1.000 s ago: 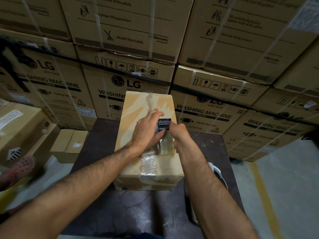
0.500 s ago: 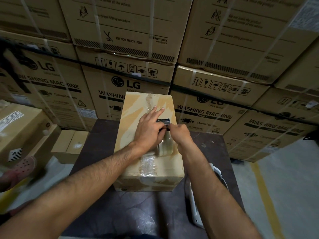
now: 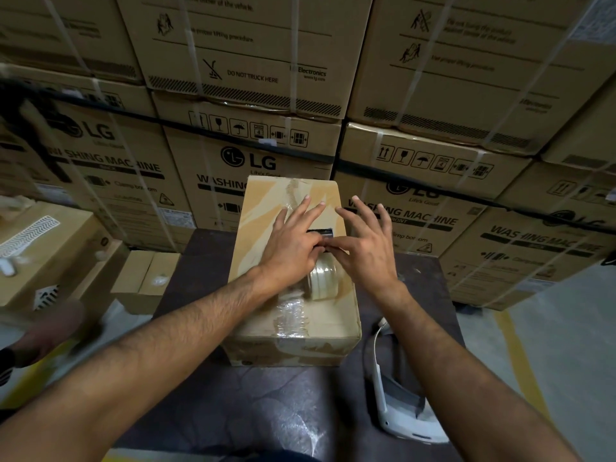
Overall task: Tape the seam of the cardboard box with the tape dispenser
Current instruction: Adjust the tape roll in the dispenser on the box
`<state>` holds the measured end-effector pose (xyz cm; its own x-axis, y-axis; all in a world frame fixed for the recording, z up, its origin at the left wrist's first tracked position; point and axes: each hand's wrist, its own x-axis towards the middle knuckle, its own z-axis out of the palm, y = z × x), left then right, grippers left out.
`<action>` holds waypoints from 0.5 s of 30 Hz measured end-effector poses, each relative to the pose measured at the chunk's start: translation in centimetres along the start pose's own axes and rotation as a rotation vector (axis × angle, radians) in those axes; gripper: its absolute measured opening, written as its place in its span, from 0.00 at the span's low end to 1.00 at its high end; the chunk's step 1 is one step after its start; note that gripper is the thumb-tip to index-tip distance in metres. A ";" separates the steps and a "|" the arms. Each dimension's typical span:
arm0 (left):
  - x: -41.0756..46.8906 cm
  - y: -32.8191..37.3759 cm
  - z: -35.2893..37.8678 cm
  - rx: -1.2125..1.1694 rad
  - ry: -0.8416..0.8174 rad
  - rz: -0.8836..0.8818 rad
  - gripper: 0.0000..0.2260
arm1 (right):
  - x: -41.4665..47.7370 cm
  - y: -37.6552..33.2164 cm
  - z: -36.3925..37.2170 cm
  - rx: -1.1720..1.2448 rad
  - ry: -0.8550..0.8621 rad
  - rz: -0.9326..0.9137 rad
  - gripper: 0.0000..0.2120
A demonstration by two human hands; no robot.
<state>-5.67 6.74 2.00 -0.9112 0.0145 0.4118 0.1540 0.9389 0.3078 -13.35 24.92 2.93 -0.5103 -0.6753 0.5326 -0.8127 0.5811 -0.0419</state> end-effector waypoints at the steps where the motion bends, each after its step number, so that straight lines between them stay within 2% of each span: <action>1: 0.1 0.0 -0.2 0.009 -0.016 0.009 0.02 | 0.3 0.2 -0.1 0.002 0.008 -0.031 0.05; 4: 0.3 0.2 -1.0 -0.034 -0.022 -0.047 0.05 | 0.9 0.7 -0.4 -0.014 -0.012 -0.102 0.04; 9: -3.0 0.7 -0.4 -0.343 0.046 -0.439 0.19 | 0.7 1.5 -0.1 -0.026 -0.065 -0.070 0.06; 12: -4.9 0.7 1.5 -0.487 -0.065 -0.632 0.21 | 0.6 1.3 0.2 -0.003 -0.053 -0.085 0.06; 15: -4.8 1.1 2.4 -0.617 -0.134 -0.769 0.28 | 0.7 1.3 0.3 0.037 -0.036 -0.105 0.06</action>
<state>-2.07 8.49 -1.65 -0.8763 -0.4485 -0.1758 -0.3598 0.3667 0.8579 -14.84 25.07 2.95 -0.4309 -0.7482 0.5046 -0.8718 0.4895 -0.0186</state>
